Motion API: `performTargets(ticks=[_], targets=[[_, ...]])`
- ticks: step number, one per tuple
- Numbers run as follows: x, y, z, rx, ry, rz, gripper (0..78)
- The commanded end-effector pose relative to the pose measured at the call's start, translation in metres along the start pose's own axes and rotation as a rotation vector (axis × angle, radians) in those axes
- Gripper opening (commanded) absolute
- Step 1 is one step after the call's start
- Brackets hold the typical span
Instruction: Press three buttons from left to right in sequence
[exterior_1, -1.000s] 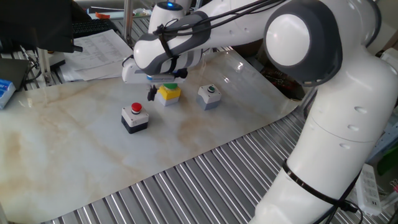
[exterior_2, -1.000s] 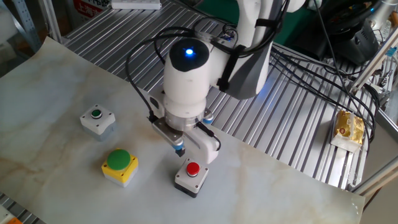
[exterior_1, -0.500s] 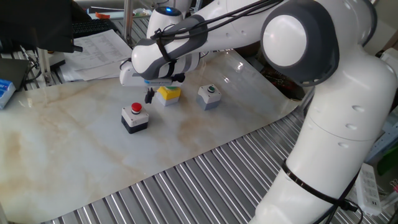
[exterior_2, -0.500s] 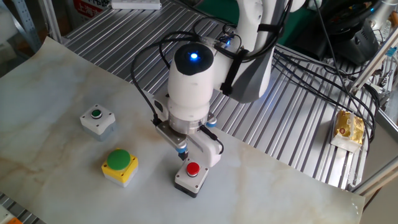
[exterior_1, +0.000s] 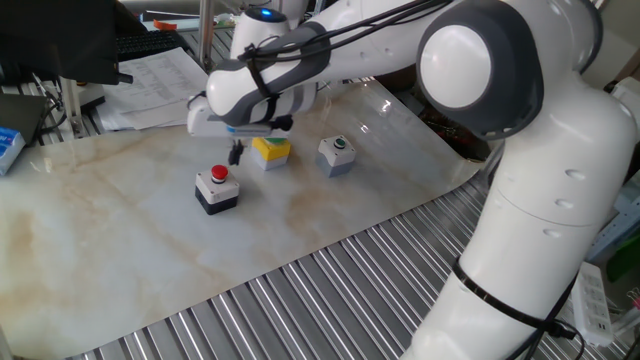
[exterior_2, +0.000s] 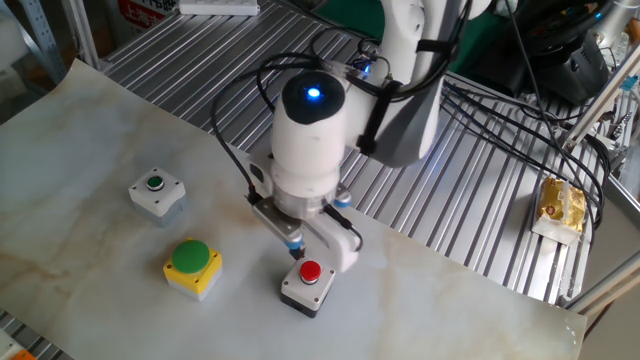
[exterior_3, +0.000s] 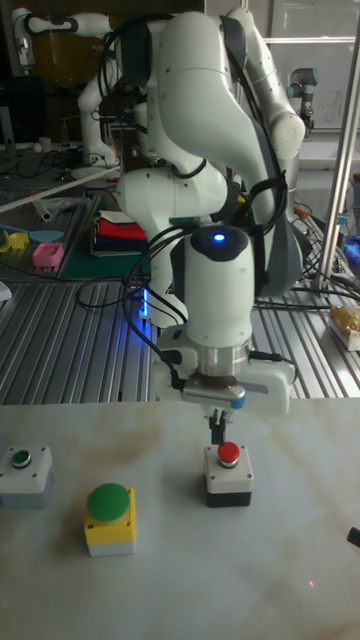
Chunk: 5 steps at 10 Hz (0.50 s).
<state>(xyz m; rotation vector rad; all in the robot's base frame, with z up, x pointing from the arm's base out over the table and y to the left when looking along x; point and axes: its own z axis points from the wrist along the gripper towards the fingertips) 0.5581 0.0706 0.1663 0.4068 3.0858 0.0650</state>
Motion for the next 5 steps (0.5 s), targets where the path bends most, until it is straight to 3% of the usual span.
performTargets(ticks=[1,5], targets=[[0.0011,0.009,-0.0011,-0.001,-0.006,0.014,1.1],[0.0009,0.0105,0.0033,-0.002,-0.013,0.018,1.1]])
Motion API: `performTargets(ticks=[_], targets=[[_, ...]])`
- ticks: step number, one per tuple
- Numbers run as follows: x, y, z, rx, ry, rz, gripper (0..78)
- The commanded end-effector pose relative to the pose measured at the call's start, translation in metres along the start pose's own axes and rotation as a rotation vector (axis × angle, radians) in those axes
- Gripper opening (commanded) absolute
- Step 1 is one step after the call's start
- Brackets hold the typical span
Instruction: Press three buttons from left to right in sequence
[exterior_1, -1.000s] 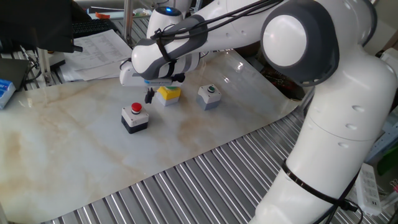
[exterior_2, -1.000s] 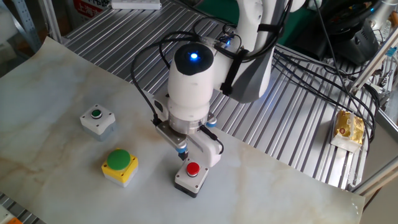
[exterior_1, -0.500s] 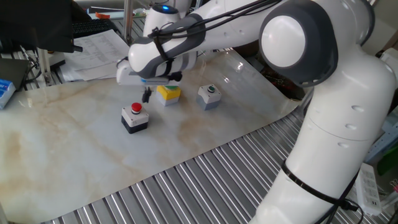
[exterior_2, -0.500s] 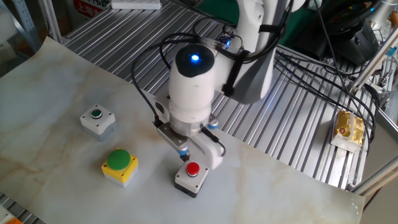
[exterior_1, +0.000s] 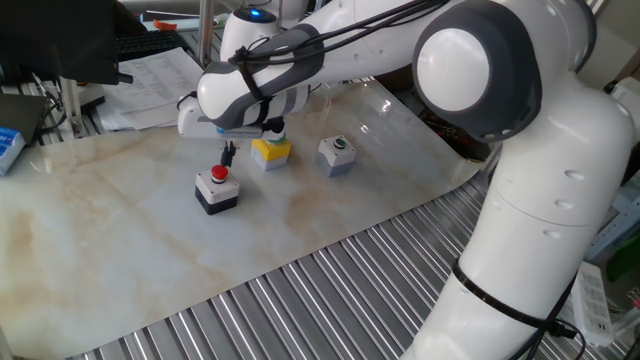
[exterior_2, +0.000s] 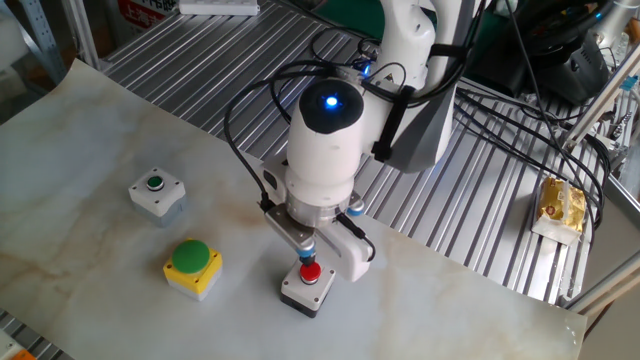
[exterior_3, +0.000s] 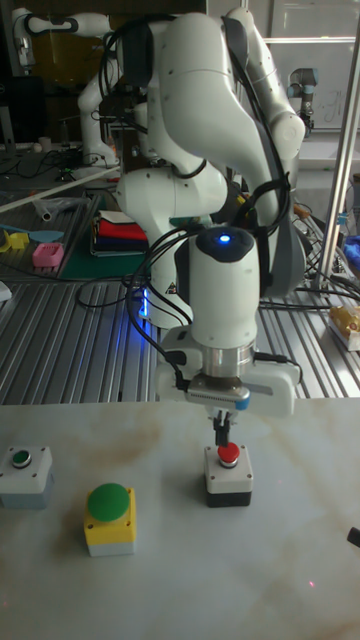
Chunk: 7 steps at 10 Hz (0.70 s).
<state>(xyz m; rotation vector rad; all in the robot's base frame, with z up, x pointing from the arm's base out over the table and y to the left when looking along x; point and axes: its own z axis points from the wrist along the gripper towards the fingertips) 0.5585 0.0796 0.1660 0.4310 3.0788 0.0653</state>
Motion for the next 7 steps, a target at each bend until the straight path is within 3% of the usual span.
performTargets(ticks=[1,7], targets=[[-0.0005,0.002,0.0028,-0.001,-0.01,0.003,1.1],[0.003,0.0064,0.0088,0.0,-0.017,0.014,1.1]])
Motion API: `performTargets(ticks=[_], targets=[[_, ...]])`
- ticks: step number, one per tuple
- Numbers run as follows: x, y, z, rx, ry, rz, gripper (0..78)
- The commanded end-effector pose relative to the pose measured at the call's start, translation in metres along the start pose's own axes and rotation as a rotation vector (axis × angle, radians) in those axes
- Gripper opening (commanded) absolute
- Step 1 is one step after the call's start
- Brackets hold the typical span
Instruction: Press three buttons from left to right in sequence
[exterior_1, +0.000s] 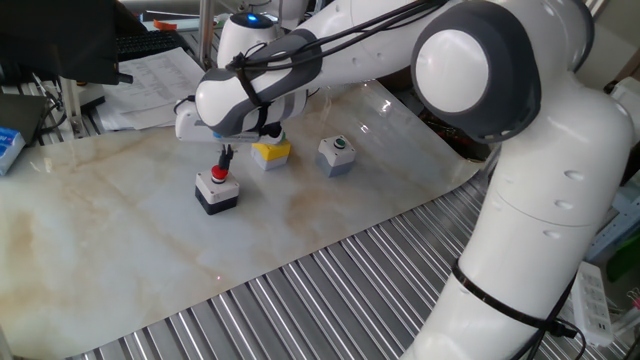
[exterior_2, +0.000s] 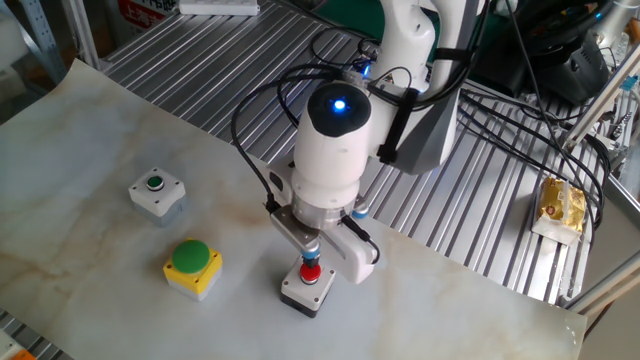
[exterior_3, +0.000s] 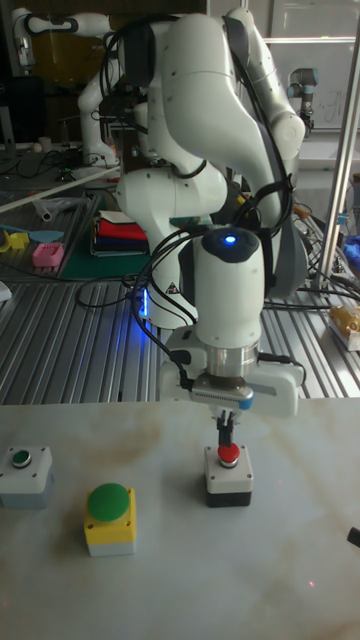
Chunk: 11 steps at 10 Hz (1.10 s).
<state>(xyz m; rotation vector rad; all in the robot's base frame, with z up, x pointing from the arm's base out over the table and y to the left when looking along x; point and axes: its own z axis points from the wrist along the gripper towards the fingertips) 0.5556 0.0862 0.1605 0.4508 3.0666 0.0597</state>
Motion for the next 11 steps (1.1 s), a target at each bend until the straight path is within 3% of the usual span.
performTargets(ticks=[1,11], targets=[[-0.002,0.001,0.004,-0.003,-0.008,0.001,1.1],[-0.004,0.003,0.015,-0.001,-0.025,0.004,1.1]])
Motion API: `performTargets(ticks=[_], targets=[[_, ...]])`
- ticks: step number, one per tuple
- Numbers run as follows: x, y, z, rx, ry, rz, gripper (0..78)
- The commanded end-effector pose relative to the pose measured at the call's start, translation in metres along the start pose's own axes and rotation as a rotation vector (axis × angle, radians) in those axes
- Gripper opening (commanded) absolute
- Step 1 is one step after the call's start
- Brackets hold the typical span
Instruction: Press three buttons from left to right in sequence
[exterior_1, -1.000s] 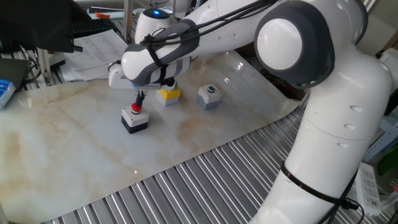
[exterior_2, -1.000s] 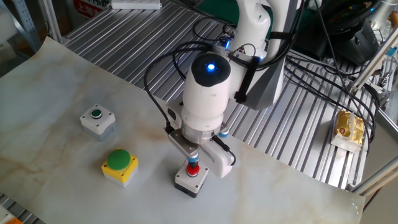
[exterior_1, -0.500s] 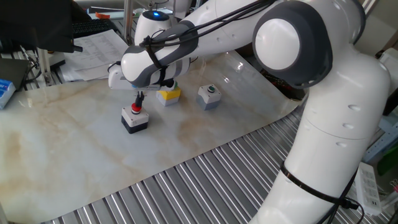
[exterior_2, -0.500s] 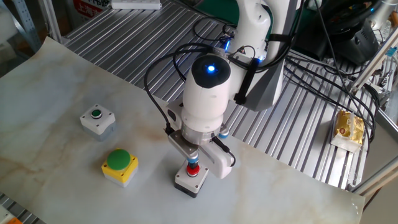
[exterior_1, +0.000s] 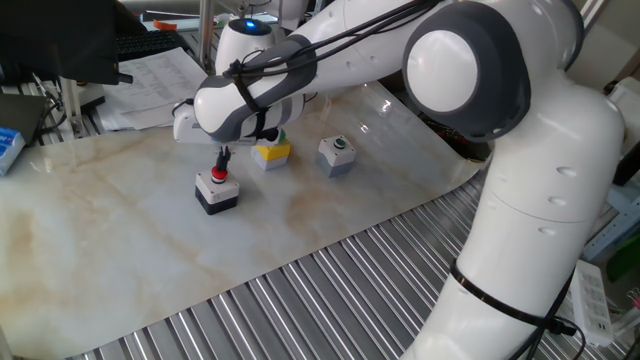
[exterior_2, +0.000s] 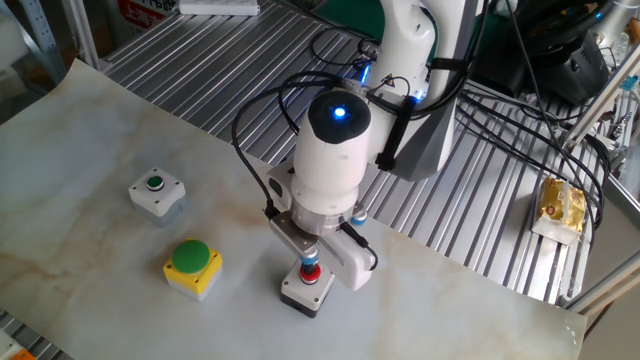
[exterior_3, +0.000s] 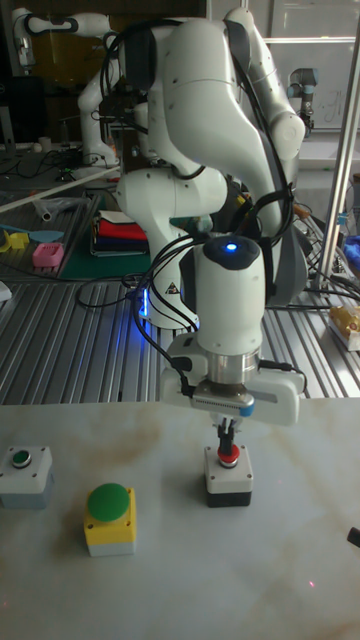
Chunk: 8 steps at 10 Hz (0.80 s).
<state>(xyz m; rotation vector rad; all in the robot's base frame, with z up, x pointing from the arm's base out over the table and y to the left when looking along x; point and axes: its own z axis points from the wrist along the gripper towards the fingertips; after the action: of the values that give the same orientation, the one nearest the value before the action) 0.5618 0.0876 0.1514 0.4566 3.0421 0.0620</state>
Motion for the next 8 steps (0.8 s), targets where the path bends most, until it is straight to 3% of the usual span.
performTargets(ticks=[1,3,5,8], targets=[[0.001,0.0,0.01,0.004,-0.009,-0.002,1.1],[0.001,0.0,0.018,0.001,-0.025,0.001,1.1],[0.002,-0.001,0.015,0.0,-0.024,0.004,1.1],[0.005,-0.002,-0.004,0.004,-0.013,0.008,1.1]])
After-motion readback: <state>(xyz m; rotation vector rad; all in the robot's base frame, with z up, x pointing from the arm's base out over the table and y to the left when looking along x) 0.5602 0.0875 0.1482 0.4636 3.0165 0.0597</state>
